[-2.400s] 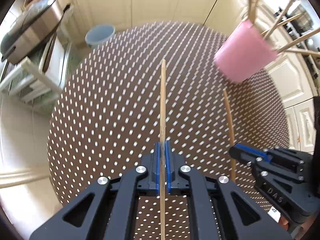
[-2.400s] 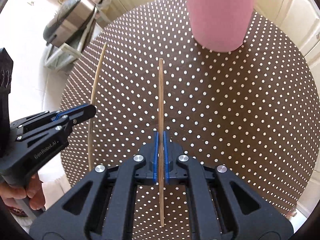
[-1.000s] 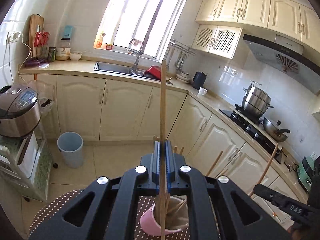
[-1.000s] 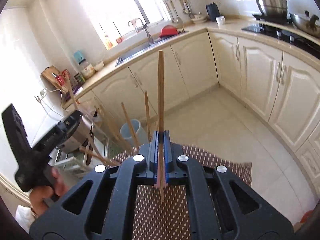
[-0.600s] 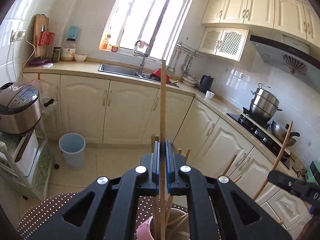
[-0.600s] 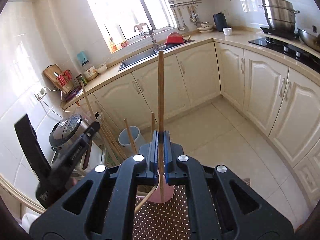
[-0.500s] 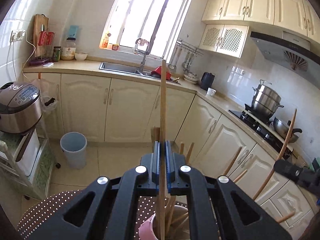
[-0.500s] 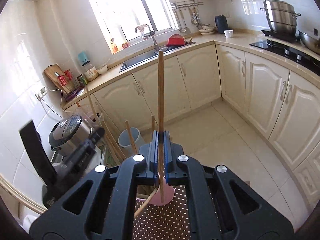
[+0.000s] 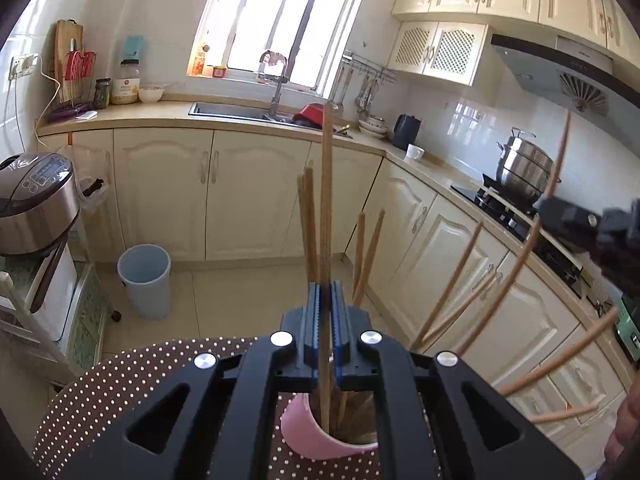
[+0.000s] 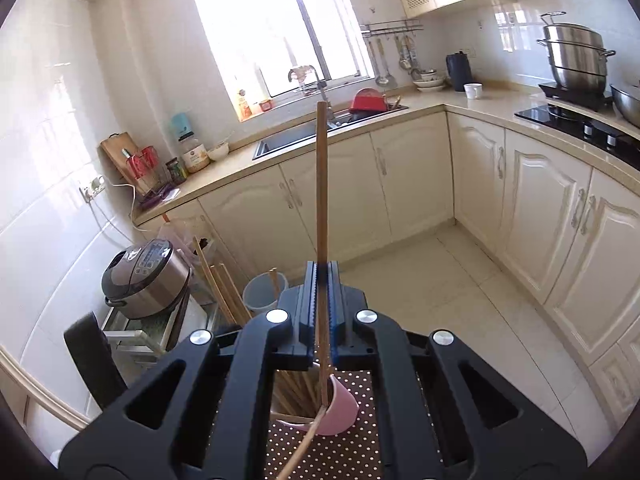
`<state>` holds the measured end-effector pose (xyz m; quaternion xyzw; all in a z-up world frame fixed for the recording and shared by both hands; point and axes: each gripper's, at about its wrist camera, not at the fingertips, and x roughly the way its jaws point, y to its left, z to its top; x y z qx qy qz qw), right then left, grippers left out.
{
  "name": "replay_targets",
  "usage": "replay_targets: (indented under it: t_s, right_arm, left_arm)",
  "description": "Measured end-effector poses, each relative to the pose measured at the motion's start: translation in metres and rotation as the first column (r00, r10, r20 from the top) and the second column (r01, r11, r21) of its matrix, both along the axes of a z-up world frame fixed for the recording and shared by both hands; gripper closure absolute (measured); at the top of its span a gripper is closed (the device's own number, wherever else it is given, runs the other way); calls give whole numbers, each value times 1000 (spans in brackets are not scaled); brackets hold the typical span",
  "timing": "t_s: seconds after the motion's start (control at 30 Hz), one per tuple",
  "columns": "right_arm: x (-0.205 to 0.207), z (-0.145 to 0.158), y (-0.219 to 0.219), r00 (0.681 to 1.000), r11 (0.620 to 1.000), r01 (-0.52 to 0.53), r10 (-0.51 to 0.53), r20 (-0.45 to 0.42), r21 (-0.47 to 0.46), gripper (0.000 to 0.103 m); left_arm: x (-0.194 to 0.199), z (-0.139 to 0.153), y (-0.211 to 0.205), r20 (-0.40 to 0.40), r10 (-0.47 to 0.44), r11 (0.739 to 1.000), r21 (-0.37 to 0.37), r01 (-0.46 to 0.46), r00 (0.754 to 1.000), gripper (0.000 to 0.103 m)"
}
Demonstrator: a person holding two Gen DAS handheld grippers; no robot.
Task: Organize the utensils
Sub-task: 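Lower the held chopsticks into the pink cup with both tools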
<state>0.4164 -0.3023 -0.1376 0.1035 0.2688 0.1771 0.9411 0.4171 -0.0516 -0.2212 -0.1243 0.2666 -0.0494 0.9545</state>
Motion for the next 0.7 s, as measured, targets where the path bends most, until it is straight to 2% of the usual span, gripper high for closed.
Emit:
replay_targets:
  t_s: [0.37,0.53,0.6,0.63,0.67,0.7]
  right_arm:
    - [-1,-18,21,997,995,-67,65,-34,-69,98]
    - [-6,-26,27,995,992,-92,87,-58,-91,98]
    - [-9,-29,29,993,990,-98,92,-70,-99,98]
    - [-10,-31,30,993,990,-101,94,-75,-101,98]
    - [-11,-33,31,992,989,-106,98,-85,-105,98]
    - [-11,-35,32,991,988,-109,99,-93,-109,98]
  left_arm:
    - [-16,-17,-2,-81,-21,999,28,24,996,97]
    - [-17,-14,3,-102,-22,1000,7,22,995,97]
    - [-19,-11,3,-99,-25,1000,14,26,995,92]
    - [-21,-9,4,-96,-22,999,21,24,995,84]
    - [-23,-7,3,-89,-18,999,26,20,996,80]
    - [-24,-6,3,-84,-18,999,27,20,996,79]
